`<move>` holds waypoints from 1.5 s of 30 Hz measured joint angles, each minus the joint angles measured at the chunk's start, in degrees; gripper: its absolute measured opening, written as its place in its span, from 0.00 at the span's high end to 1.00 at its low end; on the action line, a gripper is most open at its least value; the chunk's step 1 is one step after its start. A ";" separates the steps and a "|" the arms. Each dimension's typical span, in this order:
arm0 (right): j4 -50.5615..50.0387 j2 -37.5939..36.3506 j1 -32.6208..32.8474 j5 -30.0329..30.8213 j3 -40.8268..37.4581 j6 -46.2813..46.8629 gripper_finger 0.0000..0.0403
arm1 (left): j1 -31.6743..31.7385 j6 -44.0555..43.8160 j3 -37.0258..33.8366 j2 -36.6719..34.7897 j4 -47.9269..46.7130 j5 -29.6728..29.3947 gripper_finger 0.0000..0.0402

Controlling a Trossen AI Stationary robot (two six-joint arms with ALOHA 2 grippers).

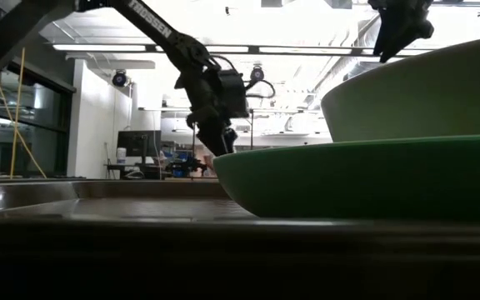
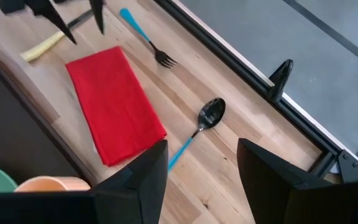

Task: Set up tray
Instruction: Put the red cloth table napkin to the left side of the brown tray

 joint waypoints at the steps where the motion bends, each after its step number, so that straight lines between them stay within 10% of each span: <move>1: 0.37 0.00 0.00 -0.01 0.02 0.00 0.58 | 0.12 -0.27 0.67 0.79 0.32 0.46 0.32; 21: 1.89 0.02 0.00 -3.33 0.04 -0.36 0.58 | 0.00 0.13 30.25 19.59 -23.34 -0.22 0.33; 45: 1.94 0.04 0.02 -3.51 0.04 -0.87 0.58 | -0.22 0.25 31.06 20.89 -19.57 -1.15 0.33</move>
